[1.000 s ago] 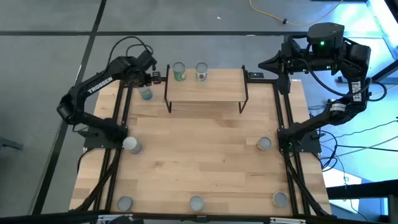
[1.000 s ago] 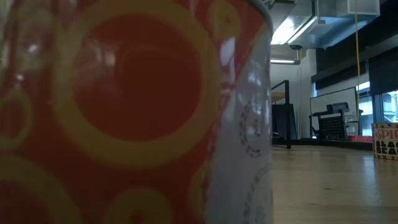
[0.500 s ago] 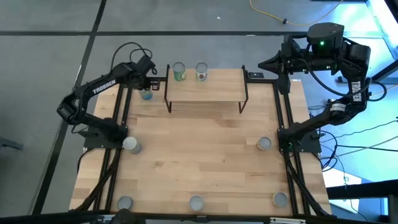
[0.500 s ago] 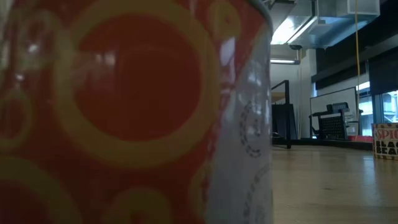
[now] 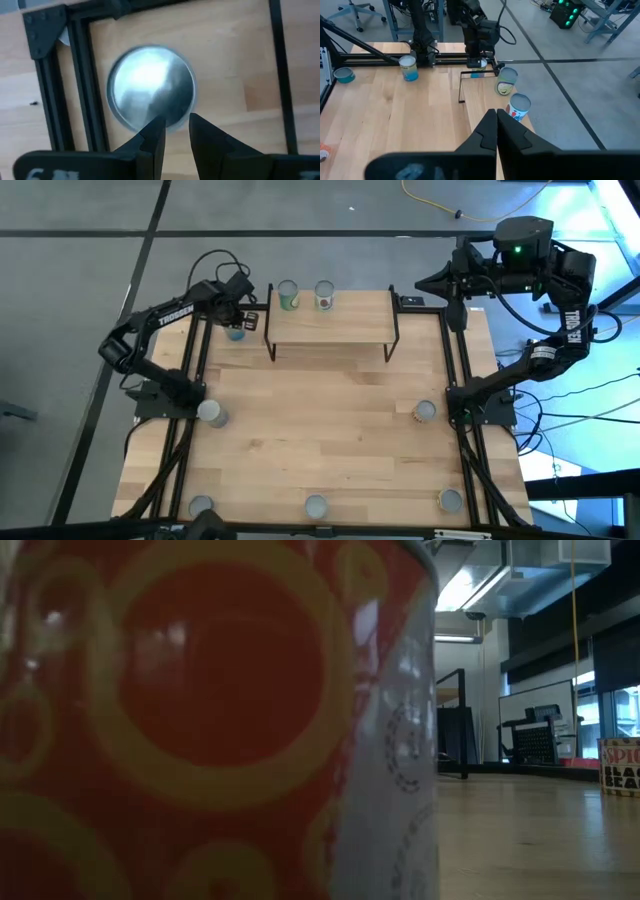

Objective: Pick and place cans onto a shelf
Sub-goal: Put the top canned cherries on the shelf

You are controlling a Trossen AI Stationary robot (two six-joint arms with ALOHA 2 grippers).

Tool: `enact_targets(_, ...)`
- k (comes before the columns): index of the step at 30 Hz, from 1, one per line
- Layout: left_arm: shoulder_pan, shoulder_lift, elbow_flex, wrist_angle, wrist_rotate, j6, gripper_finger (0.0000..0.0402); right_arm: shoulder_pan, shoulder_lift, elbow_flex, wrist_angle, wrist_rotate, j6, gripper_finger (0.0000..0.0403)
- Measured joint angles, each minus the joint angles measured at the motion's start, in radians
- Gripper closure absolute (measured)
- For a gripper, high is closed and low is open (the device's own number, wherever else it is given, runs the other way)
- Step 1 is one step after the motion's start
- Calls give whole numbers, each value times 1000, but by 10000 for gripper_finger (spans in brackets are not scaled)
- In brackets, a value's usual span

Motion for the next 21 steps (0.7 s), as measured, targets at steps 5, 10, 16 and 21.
enact_targets(5, -5, 31, 0, 26, 8, 13, 321, 0, 0, 0, 0, 0, -1, 399)
enact_targets(10, -5, 69, 3, 25, 5, 18, 321, 0, 0, 0, -1, 0, -2, 399)
enact_targets(16, -5, 88, 5, 26, -11, 21, 323, 0, 0, 0, -3, 0, -6, 399)
enact_targets(21, 5, 90, 4, 18, -9, 73, 367, 0, 0, 0, -4, 0, -6, 399)
